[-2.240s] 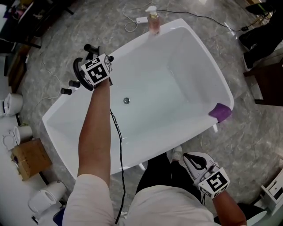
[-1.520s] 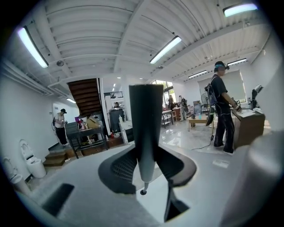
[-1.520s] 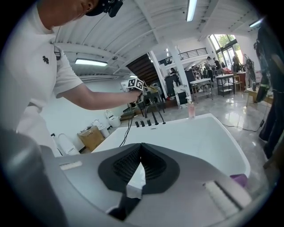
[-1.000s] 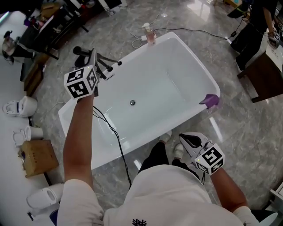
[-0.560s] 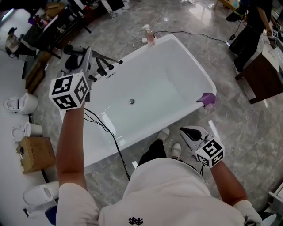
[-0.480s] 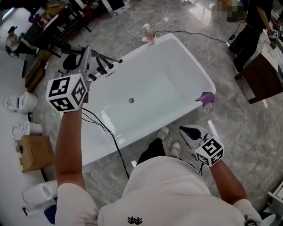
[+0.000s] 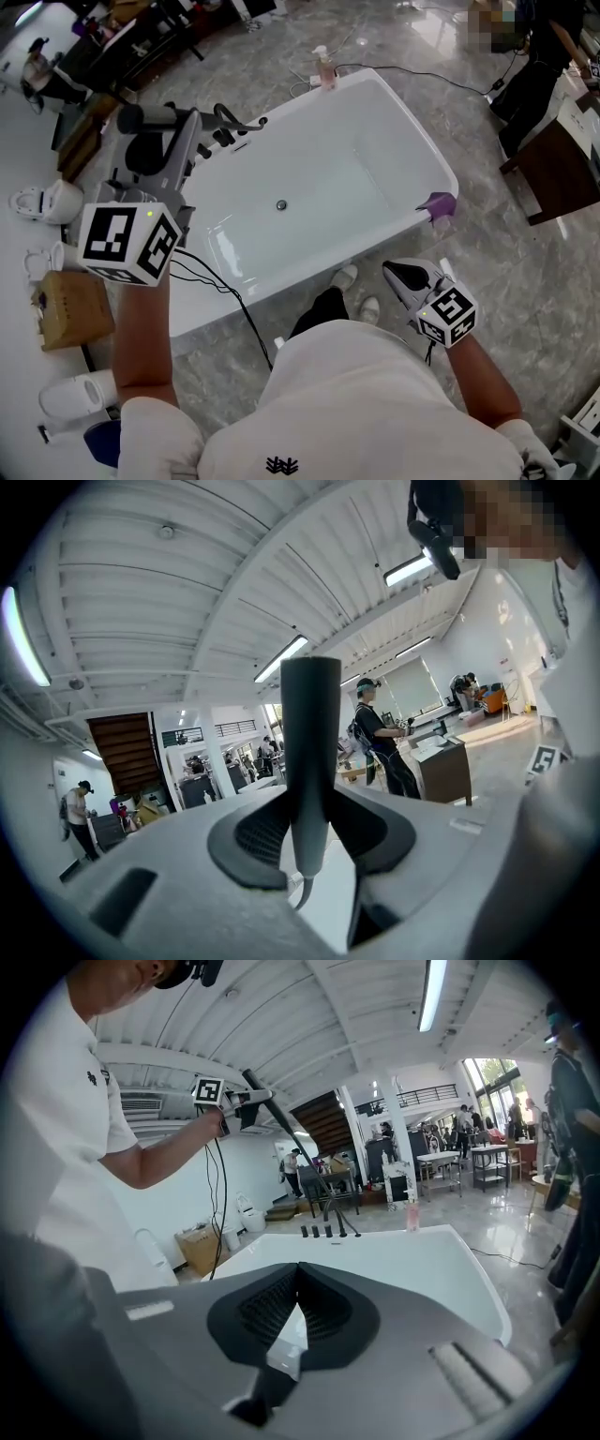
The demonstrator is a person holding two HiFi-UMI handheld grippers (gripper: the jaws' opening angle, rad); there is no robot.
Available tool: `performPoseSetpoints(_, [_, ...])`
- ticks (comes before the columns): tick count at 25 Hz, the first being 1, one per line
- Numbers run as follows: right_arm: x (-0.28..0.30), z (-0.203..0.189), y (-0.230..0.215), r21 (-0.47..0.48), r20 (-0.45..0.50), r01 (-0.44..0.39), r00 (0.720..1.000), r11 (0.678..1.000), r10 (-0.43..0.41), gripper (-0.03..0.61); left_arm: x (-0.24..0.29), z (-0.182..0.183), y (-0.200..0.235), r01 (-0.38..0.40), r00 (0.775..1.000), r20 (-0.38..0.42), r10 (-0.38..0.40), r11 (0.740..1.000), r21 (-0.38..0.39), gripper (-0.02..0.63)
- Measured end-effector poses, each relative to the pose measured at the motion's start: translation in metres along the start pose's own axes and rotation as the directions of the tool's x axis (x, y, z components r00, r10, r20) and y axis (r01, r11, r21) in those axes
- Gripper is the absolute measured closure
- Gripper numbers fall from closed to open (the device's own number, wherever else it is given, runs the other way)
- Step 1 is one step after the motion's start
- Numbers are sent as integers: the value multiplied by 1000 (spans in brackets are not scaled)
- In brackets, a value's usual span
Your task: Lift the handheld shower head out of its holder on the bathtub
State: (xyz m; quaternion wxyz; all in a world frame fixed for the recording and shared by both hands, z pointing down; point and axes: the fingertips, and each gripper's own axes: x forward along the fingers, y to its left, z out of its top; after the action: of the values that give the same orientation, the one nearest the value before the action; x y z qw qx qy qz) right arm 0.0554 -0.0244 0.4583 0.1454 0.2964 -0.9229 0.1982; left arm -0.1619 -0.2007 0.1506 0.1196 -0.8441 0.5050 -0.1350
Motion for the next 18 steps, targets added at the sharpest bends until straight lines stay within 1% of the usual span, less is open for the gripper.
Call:
performPoseSetpoints(8, [-9, 4, 10, -31, 15, -10, 1000, 999, 11, 565, -47, 9, -41, 56, 998, 9, -56, 998, -29, 474])
performPoseSetpoints(11, [-14, 6, 12, -43, 20, -9, 1000, 999, 10, 565, -60, 7, -52, 64, 998, 0, -64, 997, -48, 474])
performPoseSetpoints(15, [-19, 5, 14, -51, 22, -14, 1000, 999, 15, 565, -69, 0, -66, 64, 998, -22, -65, 997, -31, 474])
performPoseSetpoints(18, [-23, 3, 13, -57, 25, -19, 999, 998, 21, 565, -70, -7, -75, 66, 997, -37, -67, 997, -41, 474])
